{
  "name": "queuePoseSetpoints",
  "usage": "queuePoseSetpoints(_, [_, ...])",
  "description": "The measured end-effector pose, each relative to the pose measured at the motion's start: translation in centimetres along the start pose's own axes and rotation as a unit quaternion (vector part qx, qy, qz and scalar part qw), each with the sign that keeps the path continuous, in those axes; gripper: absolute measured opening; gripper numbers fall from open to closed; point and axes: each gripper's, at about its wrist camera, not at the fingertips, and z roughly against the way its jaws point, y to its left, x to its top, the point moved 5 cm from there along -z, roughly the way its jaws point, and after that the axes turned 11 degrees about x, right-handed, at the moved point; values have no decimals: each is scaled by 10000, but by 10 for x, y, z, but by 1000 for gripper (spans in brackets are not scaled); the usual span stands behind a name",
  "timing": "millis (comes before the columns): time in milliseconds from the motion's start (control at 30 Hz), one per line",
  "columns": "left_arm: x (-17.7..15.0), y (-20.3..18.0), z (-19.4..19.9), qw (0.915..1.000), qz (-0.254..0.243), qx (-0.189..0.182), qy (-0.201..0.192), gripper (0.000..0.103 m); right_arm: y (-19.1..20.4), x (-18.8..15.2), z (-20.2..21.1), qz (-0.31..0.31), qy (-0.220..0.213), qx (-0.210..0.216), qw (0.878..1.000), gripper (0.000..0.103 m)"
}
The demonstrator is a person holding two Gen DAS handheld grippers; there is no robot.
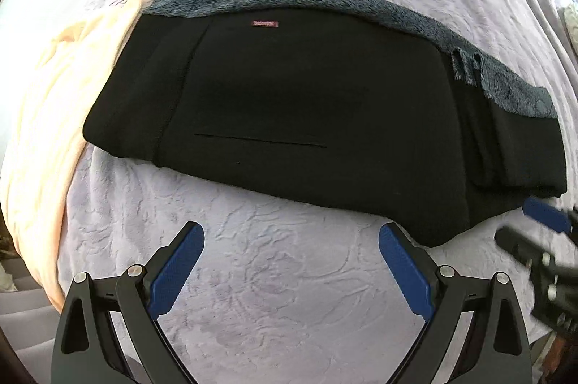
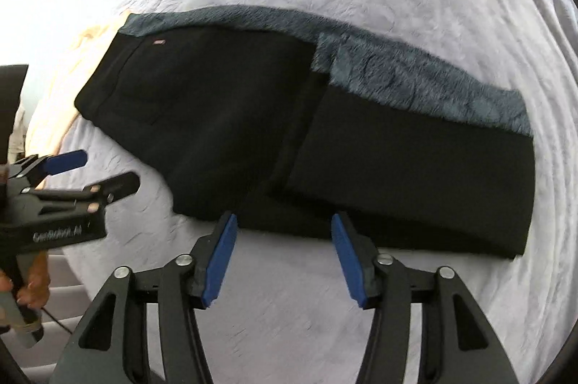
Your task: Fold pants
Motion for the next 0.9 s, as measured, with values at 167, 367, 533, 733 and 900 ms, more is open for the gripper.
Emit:
queuePoseSetpoints(167, [-1, 15, 1, 10000, 37, -82, 0, 98, 12, -11, 4, -247, 57, 128, 9996, 81])
queuePoseSetpoints(367, [-2, 27, -3, 9995, 104, -257, 117, 98, 29, -16, -5, -251, 262, 96, 9993, 94])
queuePoseSetpoints(533, [-7, 44, -7, 9994, 172, -288, 103, 98, 46, -19, -9, -105, 384, 73, 9992, 103])
queuePoseSetpoints(733, [-11, 74, -17, 9985, 407, -344, 126, 98, 65, -22, -24, -53, 680, 132, 9976, 103])
queuePoseSetpoints(900, [-8, 112, -26, 9949, 822, -575, 128, 98, 78, -23, -34, -82, 837, 173, 9963, 103])
